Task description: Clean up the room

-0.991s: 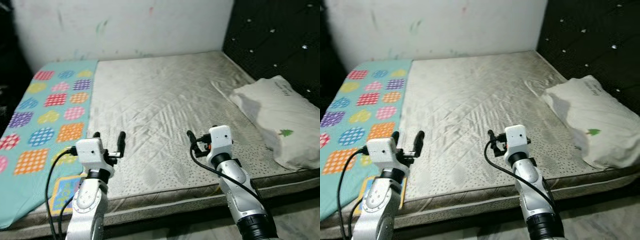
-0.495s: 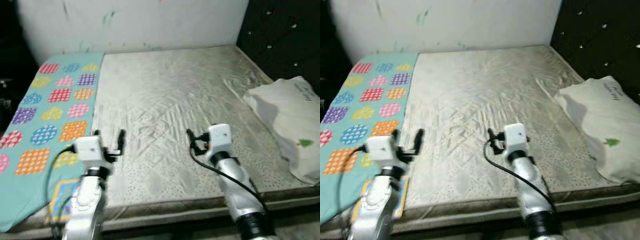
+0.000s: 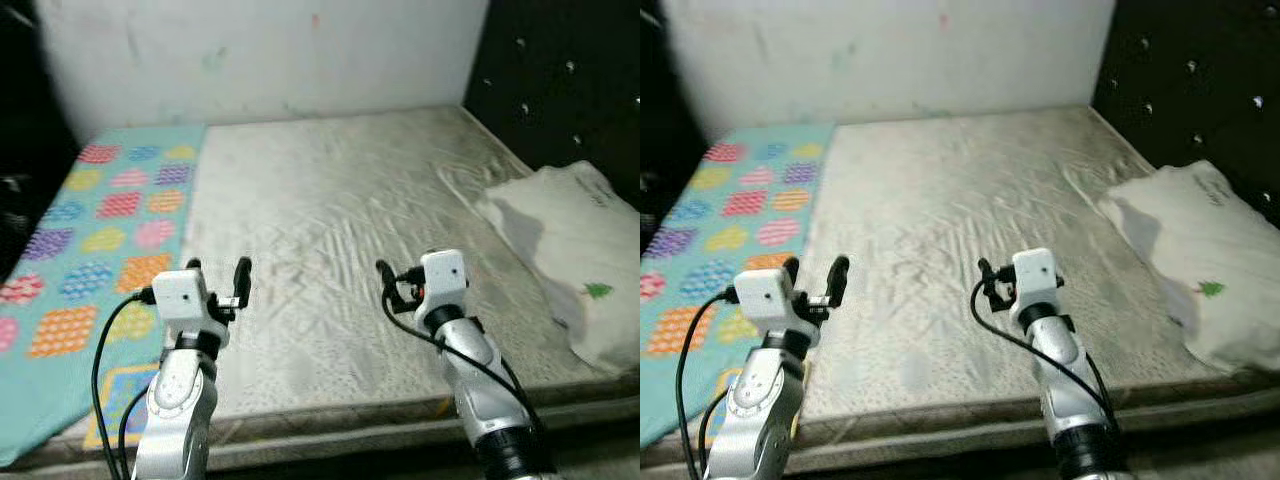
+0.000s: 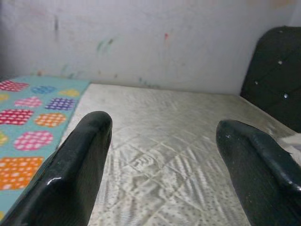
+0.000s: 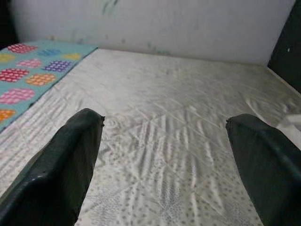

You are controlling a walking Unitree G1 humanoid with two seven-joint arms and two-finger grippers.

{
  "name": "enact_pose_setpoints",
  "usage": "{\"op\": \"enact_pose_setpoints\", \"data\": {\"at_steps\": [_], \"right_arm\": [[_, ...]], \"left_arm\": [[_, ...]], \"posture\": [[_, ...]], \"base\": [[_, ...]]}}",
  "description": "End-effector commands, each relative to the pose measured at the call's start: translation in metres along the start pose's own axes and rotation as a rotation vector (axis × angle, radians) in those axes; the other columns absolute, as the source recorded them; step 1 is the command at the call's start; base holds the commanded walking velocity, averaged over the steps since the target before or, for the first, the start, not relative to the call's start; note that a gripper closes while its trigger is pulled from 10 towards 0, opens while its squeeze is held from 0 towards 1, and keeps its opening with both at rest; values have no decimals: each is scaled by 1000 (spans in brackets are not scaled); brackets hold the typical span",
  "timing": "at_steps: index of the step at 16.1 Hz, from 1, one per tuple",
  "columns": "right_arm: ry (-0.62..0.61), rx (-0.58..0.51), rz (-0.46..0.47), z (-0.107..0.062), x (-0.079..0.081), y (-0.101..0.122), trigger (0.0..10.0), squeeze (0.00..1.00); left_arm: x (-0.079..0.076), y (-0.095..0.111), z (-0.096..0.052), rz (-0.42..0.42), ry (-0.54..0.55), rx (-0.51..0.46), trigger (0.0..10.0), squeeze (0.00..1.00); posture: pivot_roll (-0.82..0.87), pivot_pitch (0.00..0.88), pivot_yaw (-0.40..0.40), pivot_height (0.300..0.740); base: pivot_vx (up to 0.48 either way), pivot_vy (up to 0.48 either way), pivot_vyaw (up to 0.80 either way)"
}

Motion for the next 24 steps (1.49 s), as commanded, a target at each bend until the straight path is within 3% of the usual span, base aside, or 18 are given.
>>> {"op": "enact_pose_setpoints", "data": {"at_steps": [1, 19, 24], "right_arm": [[-6, -14, 5, 5, -1, 6, 10000, 0], [39, 25, -54, 2, 1, -2, 10000, 0], [55, 32, -59, 3, 3, -4, 10000, 0]], "left_arm": [[0, 2, 3, 3, 4, -6, 10000, 0], [-5, -1, 4, -19, 11, -17, 10000, 0], [-7, 2, 4, -12, -19, -44, 10000, 0]], "posture": [[-131, 0, 49, 740], [-147, 0, 33, 740], [-144, 0, 30, 740]], "base": [[0, 435, 0], [0, 469, -50], [0, 0, 0]]}}
Point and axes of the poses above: a point about 5 cm out from each wrist's last joint towards the gripper, its own z axis pointing out of the wrist towards the gripper, its own y axis along the axis of the wrist's last joint, x = y × z, the point moved 1 cm from there along z, pointing out of the wrist towards the gripper, and after that the axes turned 5 degrees about -z, right-handed, at the moved point
